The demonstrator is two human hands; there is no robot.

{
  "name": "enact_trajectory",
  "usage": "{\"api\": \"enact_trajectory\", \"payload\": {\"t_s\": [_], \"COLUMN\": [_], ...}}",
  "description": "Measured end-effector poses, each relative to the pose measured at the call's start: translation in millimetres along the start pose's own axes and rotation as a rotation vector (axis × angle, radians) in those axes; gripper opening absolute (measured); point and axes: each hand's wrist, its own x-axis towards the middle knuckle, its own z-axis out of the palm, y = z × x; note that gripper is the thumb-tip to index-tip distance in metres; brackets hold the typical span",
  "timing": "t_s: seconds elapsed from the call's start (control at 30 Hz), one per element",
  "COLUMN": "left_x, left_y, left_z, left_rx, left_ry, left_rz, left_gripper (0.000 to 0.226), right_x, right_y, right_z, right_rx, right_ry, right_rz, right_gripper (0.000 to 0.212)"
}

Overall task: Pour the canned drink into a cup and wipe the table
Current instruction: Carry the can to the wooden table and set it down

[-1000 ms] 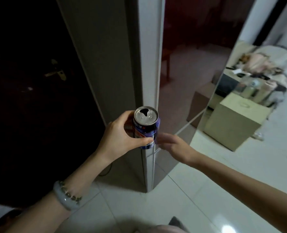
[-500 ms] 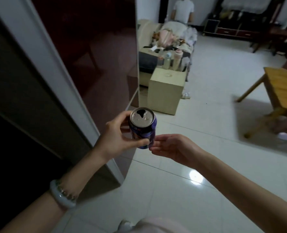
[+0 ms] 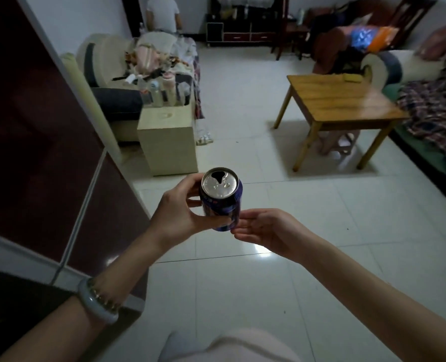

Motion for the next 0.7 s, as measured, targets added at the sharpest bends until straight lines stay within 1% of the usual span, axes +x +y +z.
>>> {"api": "enact_trajectory", "payload": {"t_s": [0.33, 0.57, 0.7], "left_x": [50, 102, 141], "left_y": [44, 67, 75], "left_z": [117, 191, 238], "left_rx": [-0.072, -0.111, -0.138], "left_ry": [-0.267, -0.450, -0.528], "left_rz": [0.136, 0.231, 0.259], "left_gripper": [0.071, 0.069, 0.070], "right_x": [-75, -101, -103], "right_y": [-1, -12, -29], "right_z": [-103, -168, -209], "right_rx": [0.146, 0.248, 0.329], "right_ry": [0.291, 0.460, 0.493], "right_rz": [-0.117, -0.204, -0.269], "right_gripper": [0.045, 0.043, 0.044]}}
